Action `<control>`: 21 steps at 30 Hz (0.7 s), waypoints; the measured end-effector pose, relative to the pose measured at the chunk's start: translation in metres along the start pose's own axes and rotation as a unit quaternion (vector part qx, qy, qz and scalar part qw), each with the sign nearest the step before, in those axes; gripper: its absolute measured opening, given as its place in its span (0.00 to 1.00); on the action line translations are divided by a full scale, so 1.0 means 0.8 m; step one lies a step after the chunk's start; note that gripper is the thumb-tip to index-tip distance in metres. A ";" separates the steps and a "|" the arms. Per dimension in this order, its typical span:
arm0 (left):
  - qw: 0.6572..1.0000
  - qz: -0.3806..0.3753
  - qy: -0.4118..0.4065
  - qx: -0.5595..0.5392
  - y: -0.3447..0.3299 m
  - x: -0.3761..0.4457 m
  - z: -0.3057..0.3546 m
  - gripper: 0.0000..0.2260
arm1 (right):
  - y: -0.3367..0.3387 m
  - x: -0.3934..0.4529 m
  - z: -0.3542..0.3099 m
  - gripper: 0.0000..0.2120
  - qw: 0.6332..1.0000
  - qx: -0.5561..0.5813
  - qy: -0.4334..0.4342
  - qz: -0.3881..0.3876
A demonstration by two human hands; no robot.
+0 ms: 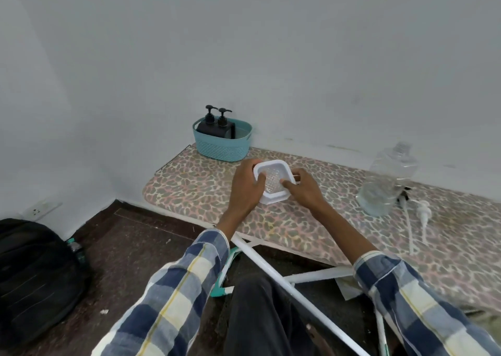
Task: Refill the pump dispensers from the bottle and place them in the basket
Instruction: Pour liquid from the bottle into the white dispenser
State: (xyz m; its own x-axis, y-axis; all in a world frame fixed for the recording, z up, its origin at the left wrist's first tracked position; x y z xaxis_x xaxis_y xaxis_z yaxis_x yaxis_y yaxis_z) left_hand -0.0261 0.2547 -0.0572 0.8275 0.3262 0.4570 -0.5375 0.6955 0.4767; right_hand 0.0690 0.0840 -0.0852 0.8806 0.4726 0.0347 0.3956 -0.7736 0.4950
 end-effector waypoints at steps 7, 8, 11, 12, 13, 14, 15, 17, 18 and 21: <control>0.996 -0.007 -0.091 -0.011 -0.069 -0.019 0.108 0.16 | 0.092 -0.063 0.018 0.27 0.998 -0.002 0.017 0.064; 0.995 -0.013 -0.100 -0.016 -0.079 -0.021 0.122 0.17 | 0.108 -0.071 0.020 0.27 0.996 -0.013 0.027 0.081; 0.991 -0.025 -0.127 -0.025 -0.108 -0.029 0.157 0.22 | 0.152 -0.095 0.028 0.25 0.991 -0.027 0.043 0.122; 0.990 -0.030 -0.132 -0.032 -0.118 -0.031 0.163 0.24 | 0.165 -0.103 0.031 0.25 0.990 -0.029 0.047 0.129; 0.990 -0.036 -0.129 -0.040 -0.128 -0.031 0.167 0.25 | 0.176 -0.110 0.036 0.25 0.989 -0.034 0.050 0.134; 0.990 -0.043 -0.121 -0.051 -0.137 -0.031 0.167 0.26 | 0.185 -0.117 0.041 0.26 0.988 -0.038 0.052 0.138; 0.991 -0.051 -0.105 -0.067 -0.147 -0.030 0.166 0.27 | 0.194 -0.124 0.046 0.25 0.988 -0.041 0.050 0.142; 0.990 -0.071 -0.062 -0.109 -0.166 -0.033 0.157 0.28 | 0.209 -0.138 0.056 0.24 0.986 -0.044 0.043 0.153; 0.987 -0.085 -0.045 -0.125 -0.175 -0.037 0.155 0.28 | 0.215 -0.144 0.060 0.23 0.986 -0.041 0.040 0.158; 0.983 -0.115 -0.033 -0.139 -0.197 -0.048 0.153 0.28 | 0.230 -0.160 0.067 0.23 0.984 -0.040 0.040 0.169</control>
State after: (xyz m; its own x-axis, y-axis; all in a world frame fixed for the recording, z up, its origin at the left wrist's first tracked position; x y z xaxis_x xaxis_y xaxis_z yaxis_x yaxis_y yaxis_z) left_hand 0.0072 0.0543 -0.0580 0.9044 0.1049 0.4135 -0.2654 0.8973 0.3528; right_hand 0.0428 -0.1417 -0.0451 0.9337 0.2277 0.2765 0.0581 -0.8580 0.5103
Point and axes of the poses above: each hand's wrist, its own x-axis towards the middle knuckle, its own y-axis out of the back of the hand, z = x × y, the point moved 10 cm from there along x, towards the middle knuckle, and after that the axes turned 8 degrees about -z, right-handed, at the moved point
